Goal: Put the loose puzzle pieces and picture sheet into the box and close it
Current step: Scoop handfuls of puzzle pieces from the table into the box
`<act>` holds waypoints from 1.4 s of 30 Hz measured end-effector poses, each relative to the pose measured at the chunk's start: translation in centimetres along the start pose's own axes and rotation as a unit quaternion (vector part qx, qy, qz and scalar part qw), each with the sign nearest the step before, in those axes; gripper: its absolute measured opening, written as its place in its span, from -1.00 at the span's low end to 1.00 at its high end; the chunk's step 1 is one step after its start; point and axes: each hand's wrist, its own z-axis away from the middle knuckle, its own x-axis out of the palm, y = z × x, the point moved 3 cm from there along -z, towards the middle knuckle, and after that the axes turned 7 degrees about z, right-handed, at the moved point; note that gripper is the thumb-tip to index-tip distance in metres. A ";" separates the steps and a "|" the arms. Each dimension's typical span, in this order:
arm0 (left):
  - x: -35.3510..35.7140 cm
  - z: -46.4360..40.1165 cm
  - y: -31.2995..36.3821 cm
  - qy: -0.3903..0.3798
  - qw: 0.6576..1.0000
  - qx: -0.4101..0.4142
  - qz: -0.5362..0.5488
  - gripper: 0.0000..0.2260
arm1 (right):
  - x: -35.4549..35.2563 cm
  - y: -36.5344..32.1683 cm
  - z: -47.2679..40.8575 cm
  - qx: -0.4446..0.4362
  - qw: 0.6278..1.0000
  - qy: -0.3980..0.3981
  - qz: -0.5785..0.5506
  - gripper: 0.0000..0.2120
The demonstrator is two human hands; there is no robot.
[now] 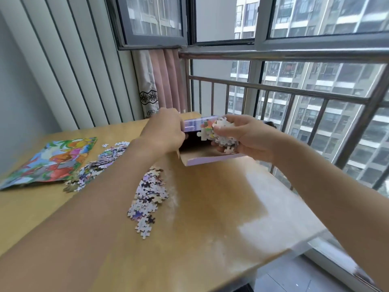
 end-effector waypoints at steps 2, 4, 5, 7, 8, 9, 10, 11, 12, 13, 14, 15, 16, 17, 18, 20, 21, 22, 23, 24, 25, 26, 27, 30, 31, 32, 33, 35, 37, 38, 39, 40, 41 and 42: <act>-1.8 -1.1 0.5 -0.035 0.999 -0.003 0.017 -0.96 | -0.4 -1.8 -0.6 -0.030 0.995 0.015 0.091 -0.53; -2.8 -1.6 0.8 -0.057 0.998 0.003 0.027 -0.95 | -0.3 -3.7 -0.8 -0.074 0.967 0.028 0.241 -0.57; -3.1 -1.7 0.9 -0.059 0.998 0.004 0.030 -0.94 | -0.1 -4.6 -0.8 -0.104 0.940 0.031 0.324 -0.63; -3.6 -1.9 0.7 -0.062 0.997 -0.001 0.037 -0.92 | 0.4 -6.1 -0.6 -0.169 0.869 0.031 0.463 -0.69; -4.0 -2.0 0.5 -0.062 0.997 -0.004 0.040 -0.91 | 0.8 -6.6 -0.6 -0.194 0.839 0.023 0.508 -0.70; -4.1 -2.0 0.3 -0.063 0.997 -0.008 0.041 -0.91 | 1.1 -6.7 -0.6 -0.205 0.819 0.011 0.535 -0.72; -4.3 -2.0 0.1 -0.064 0.997 -0.010 0.042 -0.91 | 1.3 -6.7 -0.6 -0.209 0.809 -0.003 0.550 -0.74; -4.4 -2.0 -0.1 -0.065 0.997 -0.011 0.044 -0.91 | 1.4 -6.5 -0.7 -0.214 0.797 -0.009 0.564 -0.75; -4.6 -2.0 -0.3 -0.063 0.997 -0.013 0.047 -0.91 | 1.6 -6.4 -0.9 -0.222 0.783 -0.007 0.581 -0.74; -4.6 -2.0 -0.3 -0.062 0.997 -0.014 0.049 -0.90 | 1.6 -6.3 -1.1 -0.233 0.769 0.000 0.595 -0.73; -4.6 -2.0 -0.4 -0.060 0.997 -0.016 0.051 -0.90 | 1.8 -6.3 -1.2 -0.239 0.760 0.007 0.604 -0.73; -4.6 -2.0 -0.5 -0.057 0.997 -0.017 0.053 -0.90 | 1.9 -6.3 -1.2 -0.248 0.754 0.013 0.608 -0.72; -4.6 -2.0 -0.5 -0.053 0.997 -0.018 0.056 -0.90 | 2.1 -6.4 -1.3 -0.258 0.747 0.016 0.613 -0.70; -4.7 -2.1 -0.6 -0.050 0.997 -0.020 0.061 -0.90 | 2.2 -6.4 -1.3 -0.269 0.738 0.018 0.618 -0.68; -4.7 -2.1 -0.7 -0.046 0.997 -0.022 0.065 -0.90 | 2.4 -6.5 -1.3 -0.279 0.729 0.018 0.625 -0.65; -4.7 -2.1 -0.8 -0.043 0.996 -0.026 0.071 -0.91 | 2.5 -6.5 -1.1 -0.289 0.713 0.010 0.639 -0.61; -4.7 -2.1 -0.9 -0.042 0.996 -0.027 0.072 -0.91 | 2.6 -6.5 -1.0 -0.295 0.704 0.007 0.646 -0.62; -4.7 -2.1 -0.9 -0.042 0.996 -0.027 0.071 -0.91 | 2.5 -6.5 -1.1 -0.298 0.694 0.010 0.655 -0.64; -4.6 -2.0 -0.9 -0.041 0.996 -0.027 0.070 -0.91 | 2.3 -6.5 -1.0 -0.304 0.683 0.018 0.663 -0.67; -4.5 -2.0 -0.9 -0.040 0.996 -0.026 0.070 -0.91 | 2.1 -6.6 -1.1 -0.313 0.668 0.030 0.674 -0.72; -4.5 -2.0 -0.9 -0.039 0.997 -0.025 0.070 -0.92 | 1.8 -6.8 -1.1 -0.325 0.648 0.046 0.687 -0.76; -4.4 -2.0 -1.0 -0.038 0.996 -0.025 0.070 -0.92 | 1.6 -6.9 -1.1 -0.330 0.630 0.062 0.700 -0.80; -4.4 -2.0 -1.0 -0.038 0.996 -0.025 0.071 -0.92 | 1.4 -7.0 -1.0 -0.327 0.623 0.074 0.707 -0.82; -4.2 -1.8 -1.2 -0.035 0.997 -0.025 0.072 -0.93 | 0.7 -7.1 -0.8 -0.286 0.680 0.045 0.674 -0.91; -4.1 -1.7 -1.2 -0.032 0.997 -0.023 0.072 -0.93 | 0.6 -7.1 -0.5 -0.267 0.715 0.019 0.646 -0.88; -4.0 -1.6 -1.2 -0.031 0.997 -0.020 0.072 -0.93 | 0.5 -7.0 -0.1 -0.244 0.752 -0.014 0.613 -0.83; -4.0 -1.5 -1.2 -0.030 0.997 -0.017 0.073 -0.93 | 0.4 -6.8 0.5 -0.217 0.783 -0.049 0.581 -0.77; -3.9 -1.4 -1.2 -0.030 0.997 -0.015 0.075 -0.93 | -0.1 -6.1 1.1 -0.192 0.783 -0.086 0.586 -0.64; -3.9 -1.3 -1.2 -0.031 0.996 -0.017 0.077 -0.92 | -0.6 -5.4 1.0 -0.215 0.729 -0.063 0.647 -0.75; -4.1 -1.4 -1.2 -0.030 0.996 -0.019 0.085 -0.92 | -0.8 -5.2 0.8 -0.245 0.701 -0.030 0.669 -0.86; -4.3 -1.4 -1.1 -0.026 0.994 -0.022 0.102 -0.92 | -1.2 -5.3 0.7 -0.277 0.681 0.012 0.678 -0.92; -4.5 -1.5 -0.9 -0.017 0.991 -0.025 0.131 -0.90 | -1.6 -5.7 0.7 -0.316 0.665 0.061 0.674 -0.94; -4.8 -1.6 -0.8 -0.005 0.986 -0.028 0.165 -0.86 | -1.9 -6.2 0.8 -0.351 0.657 0.106 0.659 -0.94; -5.1 -1.6 -0.6 0.008 0.979 -0.029 0.199 -0.83 | -2.3 -6.7 0.8 -0.377 0.656 0.135 0.640 -0.95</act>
